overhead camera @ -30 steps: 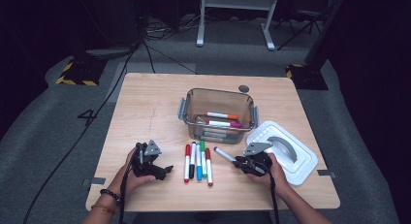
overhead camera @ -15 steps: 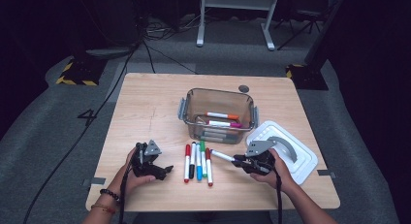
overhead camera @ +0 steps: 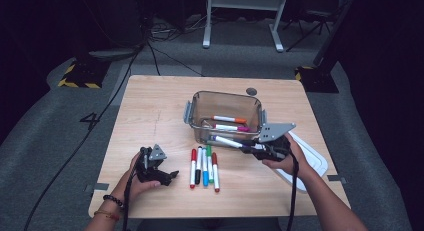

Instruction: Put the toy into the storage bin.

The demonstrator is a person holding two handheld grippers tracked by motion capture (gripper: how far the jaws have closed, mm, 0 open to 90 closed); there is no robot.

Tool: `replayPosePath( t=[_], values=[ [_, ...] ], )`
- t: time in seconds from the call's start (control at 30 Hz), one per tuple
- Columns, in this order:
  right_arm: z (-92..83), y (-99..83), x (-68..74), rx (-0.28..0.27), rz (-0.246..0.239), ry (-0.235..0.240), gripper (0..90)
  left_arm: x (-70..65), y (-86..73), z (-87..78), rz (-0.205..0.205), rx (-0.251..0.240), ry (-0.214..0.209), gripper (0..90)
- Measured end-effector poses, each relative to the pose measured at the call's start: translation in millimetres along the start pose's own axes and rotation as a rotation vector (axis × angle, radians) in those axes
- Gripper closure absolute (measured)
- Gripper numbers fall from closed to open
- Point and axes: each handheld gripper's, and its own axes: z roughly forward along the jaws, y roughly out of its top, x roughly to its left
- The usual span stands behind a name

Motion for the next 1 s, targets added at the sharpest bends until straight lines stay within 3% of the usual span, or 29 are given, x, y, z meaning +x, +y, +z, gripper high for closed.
replayPosePath(
  t=[0.43, 0.67, 0.83, 1.0],
  values=[
    [-2.9, 43.2, -49.8, 0.014, -0.025, -0.032, 74.5, -0.1, 0.0, 0.0, -0.001, -0.001, 0.000, 5.7],
    [14.0, 46.7, -75.9, 0.069, -0.006, -0.038, 74.4, -0.1, -0.1, 0.0, -0.001, -0.001, 0.000, 5.7],
    [27.7, 47.6, -86.7, 0.089, 0.006, -0.020, 74.4, -0.1, 0.0, 0.0, -0.001, 0.000, 0.000, 5.7],
    [43.3, 46.1, -94.8, 0.121, -0.013, 0.015, 74.4, -0.1, 0.0, 0.0, -0.001, -0.001, 0.000, 5.7]
  ],
)
